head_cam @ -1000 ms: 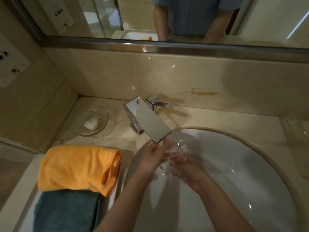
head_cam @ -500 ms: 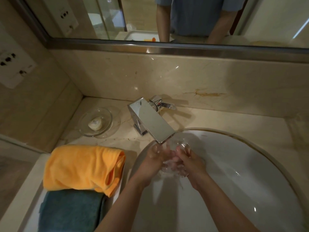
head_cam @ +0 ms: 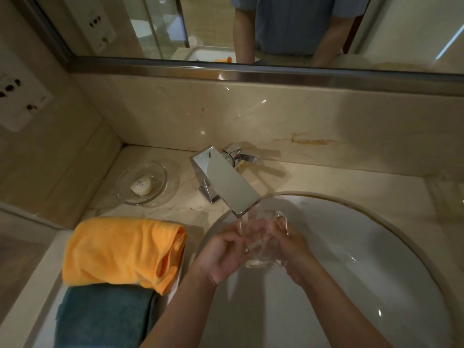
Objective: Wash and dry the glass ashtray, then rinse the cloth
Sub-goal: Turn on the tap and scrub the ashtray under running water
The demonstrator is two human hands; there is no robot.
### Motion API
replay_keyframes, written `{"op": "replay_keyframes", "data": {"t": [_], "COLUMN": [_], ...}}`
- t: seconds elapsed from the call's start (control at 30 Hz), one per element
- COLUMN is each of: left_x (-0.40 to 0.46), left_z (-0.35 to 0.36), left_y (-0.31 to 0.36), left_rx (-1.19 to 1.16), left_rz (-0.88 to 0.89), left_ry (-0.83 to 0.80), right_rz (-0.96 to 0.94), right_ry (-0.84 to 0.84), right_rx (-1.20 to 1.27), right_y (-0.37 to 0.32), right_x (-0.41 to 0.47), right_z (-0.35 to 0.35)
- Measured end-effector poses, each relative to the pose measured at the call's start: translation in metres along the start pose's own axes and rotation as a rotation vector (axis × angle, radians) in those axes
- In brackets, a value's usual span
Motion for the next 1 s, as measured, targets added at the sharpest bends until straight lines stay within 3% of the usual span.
{"op": "replay_keyframes", "data": {"t": [0.1, 0.2, 0.3, 0.4, 0.5, 0.6, 0.7, 0.83, 1.0], "left_x": [0.0, 0.003, 0.008, 0.011, 0.012, 0.015, 0.017, 0.02, 0.016], "left_z": [0.002, 0.005, 0.006, 0.006, 0.008, 0.013, 0.015, 0.008, 0.004], "left_y": [0.0, -0.005, -0.011, -0.012, -0.011, -0.007, -0.009, -0.015, -0.014], "left_rx": [-0.052, 0.035, 0.025, -0.044, -0.1, -0.014, 0.012, -0.051, 0.011], "left_rz": [-0.044, -0.064, 0.011, 0.052, 0.086, 0.11, 0.1, 0.124, 0.134], "left_ry": [0.037, 0.194, 0.235, 0.252, 0.196, 0.187, 0.257, 0.311, 0.333], "right_rz": [0.029, 0.073, 0.065, 0.045, -0.095, -0.243, -0.527, -0.292, -0.313], "right_ry": [-0.024, -0.079, -0.124, -0.057, -0.015, 0.018, 0.086, -0.142, -0.297], "right_rx": [0.037, 0.045, 0.01, -0.077, -0.343, -0.842, -1.259, -1.271, -1.275], "right_y": [0.002, 0.003, -0.001, -0.004, -0.006, -0.004, 0.006, 0.007, -0.004], "right_x": [0.0, 0.001, -0.001, -0.001, -0.005, -0.011, -0.009, -0.027, -0.035], "right_z": [0.0, -0.001, 0.001, 0.006, 0.011, 0.012, 0.016, 0.034, 0.024]}}
Point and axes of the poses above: each hand's wrist, its own x-axis towards the middle knuckle, its own z-axis out of the palm, y = z × x, the point moved 1 cm from there along x, towards the middle knuckle, and after that the axes turned 4 degrees about z, right-handed, at the moved point
